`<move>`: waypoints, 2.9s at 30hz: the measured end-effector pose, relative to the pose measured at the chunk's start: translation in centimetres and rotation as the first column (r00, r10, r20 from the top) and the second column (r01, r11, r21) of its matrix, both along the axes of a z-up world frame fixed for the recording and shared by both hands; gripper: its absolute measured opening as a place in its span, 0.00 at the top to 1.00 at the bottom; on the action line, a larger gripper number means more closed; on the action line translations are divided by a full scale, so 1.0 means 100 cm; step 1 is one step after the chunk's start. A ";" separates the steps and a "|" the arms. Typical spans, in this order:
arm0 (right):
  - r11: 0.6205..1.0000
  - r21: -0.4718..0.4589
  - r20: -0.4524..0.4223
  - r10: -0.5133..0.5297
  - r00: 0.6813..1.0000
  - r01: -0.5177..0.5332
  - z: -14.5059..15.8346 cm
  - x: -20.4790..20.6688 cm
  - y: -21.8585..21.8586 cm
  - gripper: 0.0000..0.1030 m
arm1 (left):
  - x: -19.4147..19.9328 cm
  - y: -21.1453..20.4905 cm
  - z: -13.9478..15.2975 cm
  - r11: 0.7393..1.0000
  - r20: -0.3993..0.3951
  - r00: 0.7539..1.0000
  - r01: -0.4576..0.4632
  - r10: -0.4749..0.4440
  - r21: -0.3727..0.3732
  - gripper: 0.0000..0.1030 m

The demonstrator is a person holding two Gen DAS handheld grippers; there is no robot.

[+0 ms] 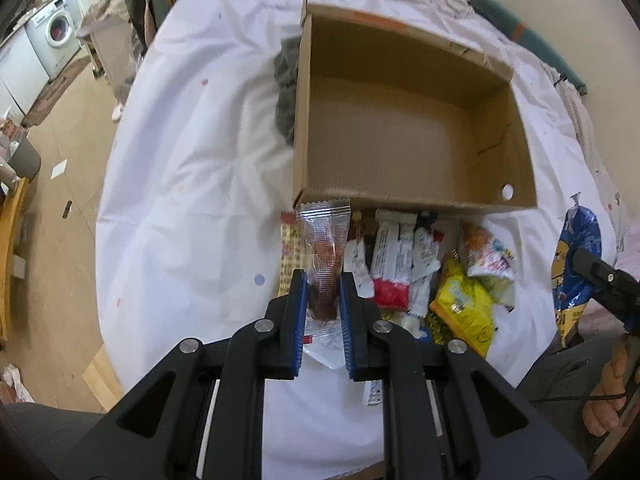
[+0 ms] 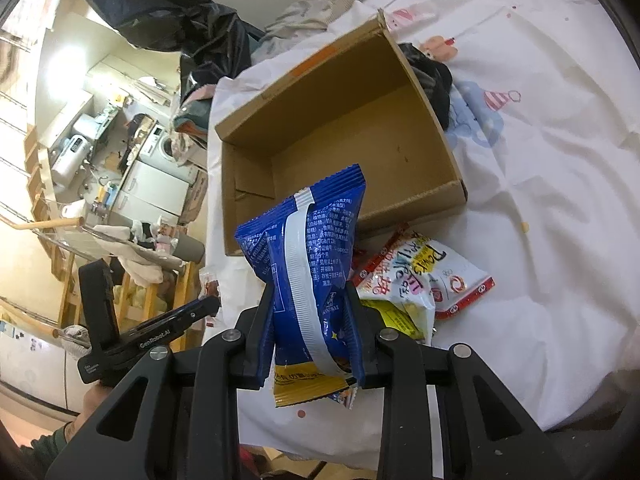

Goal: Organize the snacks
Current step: 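Grasp a clear wrapped brown snack with the left gripper while the right gripper holds the blue bag, then lower both snacks into the box and open both grippers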

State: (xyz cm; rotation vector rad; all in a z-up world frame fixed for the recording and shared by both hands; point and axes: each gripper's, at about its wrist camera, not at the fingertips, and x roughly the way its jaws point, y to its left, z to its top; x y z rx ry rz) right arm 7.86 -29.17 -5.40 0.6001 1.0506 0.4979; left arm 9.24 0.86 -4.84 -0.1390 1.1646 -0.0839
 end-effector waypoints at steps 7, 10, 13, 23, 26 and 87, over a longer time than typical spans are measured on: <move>1.000 0.012 0.048 -0.017 0.999 0.017 0.012 0.022 -0.003 0.69 | 0.016 -0.008 0.027 1.000 0.082 0.997 0.013 -0.013 -0.001 0.88; 1.000 0.015 0.069 -0.024 0.997 0.023 0.015 0.030 -0.004 0.69 | 0.028 -0.011 0.034 1.000 0.110 0.994 0.025 -0.026 0.011 0.88; 0.999 0.018 0.088 -0.030 0.996 0.028 0.018 0.038 -0.004 0.69 | 0.042 -0.014 0.039 0.999 0.129 0.991 0.035 -0.037 0.019 0.88; 0.999 -0.013 0.112 -0.042 0.993 0.044 0.019 0.079 0.000 0.69 | 0.077 -0.031 0.037 0.997 0.149 0.987 0.060 -0.066 0.048 0.88; 0.998 -0.030 0.105 -0.046 0.993 0.049 0.014 0.093 0.000 0.69 | 0.086 -0.035 0.033 0.997 0.149 0.987 0.058 -0.065 0.053 0.88; 0.971 -0.215 0.045 -0.095 0.994 0.102 -0.015 0.121 0.025 0.19 | 0.104 -0.046 0.002 0.996 0.238 0.970 0.032 -0.051 0.083 0.19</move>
